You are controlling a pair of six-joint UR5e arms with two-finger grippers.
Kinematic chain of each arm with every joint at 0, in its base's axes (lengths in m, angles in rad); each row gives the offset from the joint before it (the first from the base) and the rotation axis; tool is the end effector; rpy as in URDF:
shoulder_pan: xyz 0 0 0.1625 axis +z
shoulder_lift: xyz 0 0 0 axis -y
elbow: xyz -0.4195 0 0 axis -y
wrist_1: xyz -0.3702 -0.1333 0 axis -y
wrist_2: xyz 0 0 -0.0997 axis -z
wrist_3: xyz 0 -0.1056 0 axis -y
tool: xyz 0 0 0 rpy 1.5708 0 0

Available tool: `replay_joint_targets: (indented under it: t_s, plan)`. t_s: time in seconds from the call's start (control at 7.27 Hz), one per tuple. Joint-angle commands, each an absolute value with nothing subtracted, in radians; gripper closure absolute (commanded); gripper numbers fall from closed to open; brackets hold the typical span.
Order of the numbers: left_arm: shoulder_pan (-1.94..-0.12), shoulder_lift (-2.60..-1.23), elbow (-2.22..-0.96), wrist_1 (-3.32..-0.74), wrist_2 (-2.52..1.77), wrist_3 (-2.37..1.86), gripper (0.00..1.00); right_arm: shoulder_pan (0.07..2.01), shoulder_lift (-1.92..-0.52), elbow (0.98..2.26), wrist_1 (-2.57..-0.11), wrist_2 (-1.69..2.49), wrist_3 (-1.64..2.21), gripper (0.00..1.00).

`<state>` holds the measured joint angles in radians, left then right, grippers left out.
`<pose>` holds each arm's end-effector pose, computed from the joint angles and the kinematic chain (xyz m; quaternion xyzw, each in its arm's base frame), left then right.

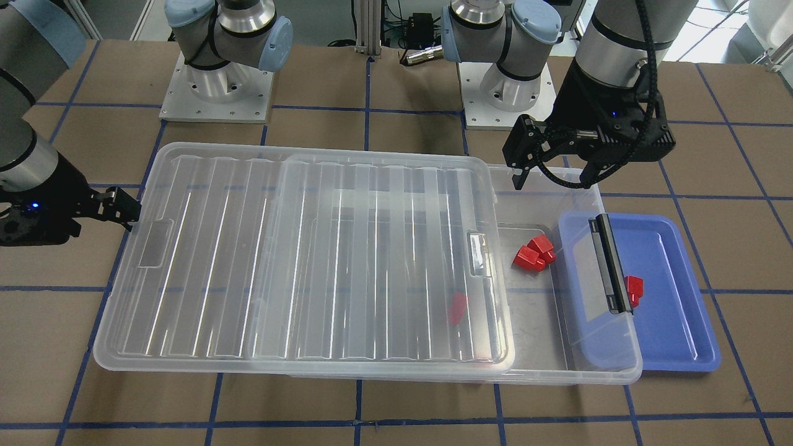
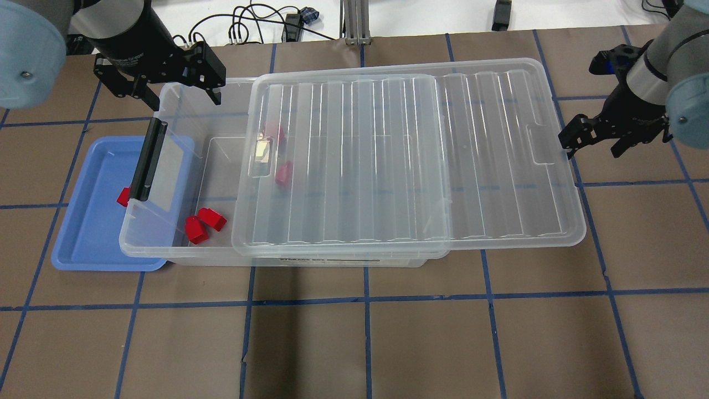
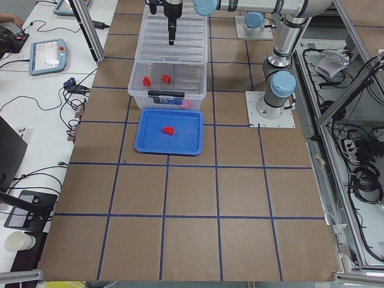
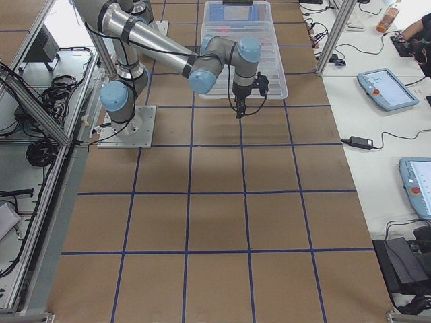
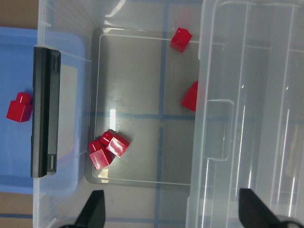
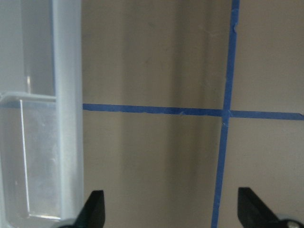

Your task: Place red block in blue tray from box

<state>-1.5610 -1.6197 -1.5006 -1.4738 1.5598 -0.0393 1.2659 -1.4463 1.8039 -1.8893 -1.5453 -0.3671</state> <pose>-0.1295 -0.5034 0.4963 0.0242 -0.9979 0.0590 0.0064 -0.0187 -0.5124 0.3398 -0.0308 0.9993 0.0142 0.0185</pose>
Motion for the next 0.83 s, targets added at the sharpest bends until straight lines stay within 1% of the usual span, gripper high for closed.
replay_joint_targets:
  t_s: [0.0, 0.28, 0.41, 0.55, 0.69]
  plan:
    - [-1.56, -1.626, -1.511, -1.476, 1.56, -0.037, 0.0, 1.36, -1.447, 1.804, -1.89, -1.536, -0.348, 0.0]
    - [-1.562, -1.6, -1.587, -1.47, 1.562, -0.038, 0.0, 1.48, -1.445, 1.804, -1.942, -1.543, -0.228, 0.0]
    - [-1.562, -1.592, -1.58, -1.468, 1.568, -0.038, 0.0, 1.505, -1.447, 1.804, -1.954, -1.554, -0.21, 0.0]
    - [-1.56, -1.594, -1.522, -1.55, 1.58, -0.041, 0.0, 1.515, -1.445, 1.802, -1.954, -1.551, -0.207, 0.0]
    - [-1.551, -1.62, -1.452, -1.709, 1.582, -0.043, 0.0, 1.519, -1.447, 1.802, -1.954, -1.549, -0.206, 0.0]
